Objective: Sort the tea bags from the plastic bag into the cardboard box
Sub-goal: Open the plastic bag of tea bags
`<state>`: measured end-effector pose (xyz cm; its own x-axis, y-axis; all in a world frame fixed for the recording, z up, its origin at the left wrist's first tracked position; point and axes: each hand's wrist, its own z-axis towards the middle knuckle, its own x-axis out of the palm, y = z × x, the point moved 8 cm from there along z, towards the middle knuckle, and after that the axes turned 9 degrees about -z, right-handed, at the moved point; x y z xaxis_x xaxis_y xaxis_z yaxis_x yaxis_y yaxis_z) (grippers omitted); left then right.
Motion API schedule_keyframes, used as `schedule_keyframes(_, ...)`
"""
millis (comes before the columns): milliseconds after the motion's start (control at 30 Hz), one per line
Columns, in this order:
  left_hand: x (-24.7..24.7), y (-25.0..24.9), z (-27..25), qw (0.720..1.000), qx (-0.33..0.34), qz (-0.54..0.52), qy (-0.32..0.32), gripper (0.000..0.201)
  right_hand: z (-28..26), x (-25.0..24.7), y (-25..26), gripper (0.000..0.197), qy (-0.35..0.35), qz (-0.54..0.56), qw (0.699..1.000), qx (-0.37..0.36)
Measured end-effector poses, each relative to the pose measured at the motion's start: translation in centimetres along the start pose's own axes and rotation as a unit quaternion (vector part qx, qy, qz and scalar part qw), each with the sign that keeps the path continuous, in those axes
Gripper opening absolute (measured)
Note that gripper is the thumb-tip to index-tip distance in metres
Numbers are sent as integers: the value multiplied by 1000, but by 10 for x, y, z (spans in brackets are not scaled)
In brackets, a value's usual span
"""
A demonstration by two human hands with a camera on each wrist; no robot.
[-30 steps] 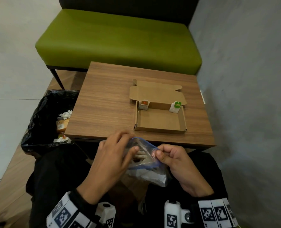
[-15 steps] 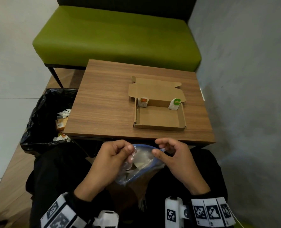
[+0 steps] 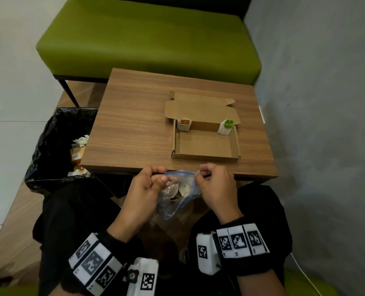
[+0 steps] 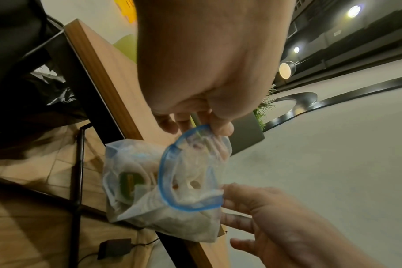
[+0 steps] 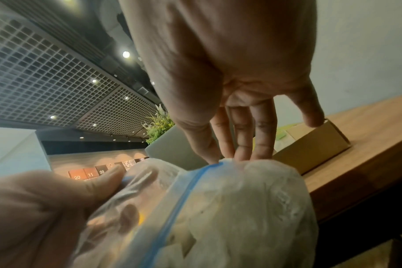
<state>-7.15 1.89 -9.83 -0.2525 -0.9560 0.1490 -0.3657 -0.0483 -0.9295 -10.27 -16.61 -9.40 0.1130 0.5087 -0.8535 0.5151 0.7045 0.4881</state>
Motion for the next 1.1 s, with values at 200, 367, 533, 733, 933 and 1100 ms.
schedule_keyframes(200,2,9,4,999,-15,-18,22,13,-8,21,1,37,57,-9,998,20)
schedule_keyframes(367,9,11,-1,999,-23,-15,47,13,-13,29,-12,30,59,39,996,63)
schedule_keyframes(533,-5,8,4,999,-8,37,10,11,-14,12,-15,26,2,8,999,38)
schedule_keyframes(733,-17,-5,12,960,65,271,-33,17,-6,25,-11,18,93,73,993,9)
schedule_keyframes(933,10,-27,13,942,131,304,58,21,3,41,-1,17,170,148,973,-45)
schedule_keyframes(1100,18,-30,16,937,157,303,68,4,2,42,14,23,187,293,937,-34)
